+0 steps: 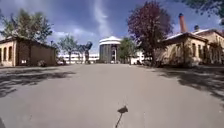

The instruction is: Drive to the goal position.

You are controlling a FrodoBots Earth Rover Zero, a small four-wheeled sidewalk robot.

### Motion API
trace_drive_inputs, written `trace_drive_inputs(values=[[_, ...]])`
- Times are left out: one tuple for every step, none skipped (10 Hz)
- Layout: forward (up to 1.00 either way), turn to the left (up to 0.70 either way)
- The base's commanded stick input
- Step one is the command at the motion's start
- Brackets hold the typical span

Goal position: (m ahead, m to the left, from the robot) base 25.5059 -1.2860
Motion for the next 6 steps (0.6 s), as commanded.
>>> trace_drive_inputs(values=[[0.7,0.06],[0.7,0.06],[0.7,0.06],[0.7,0.06],[0.7,0.06],[0.7,0.06]])
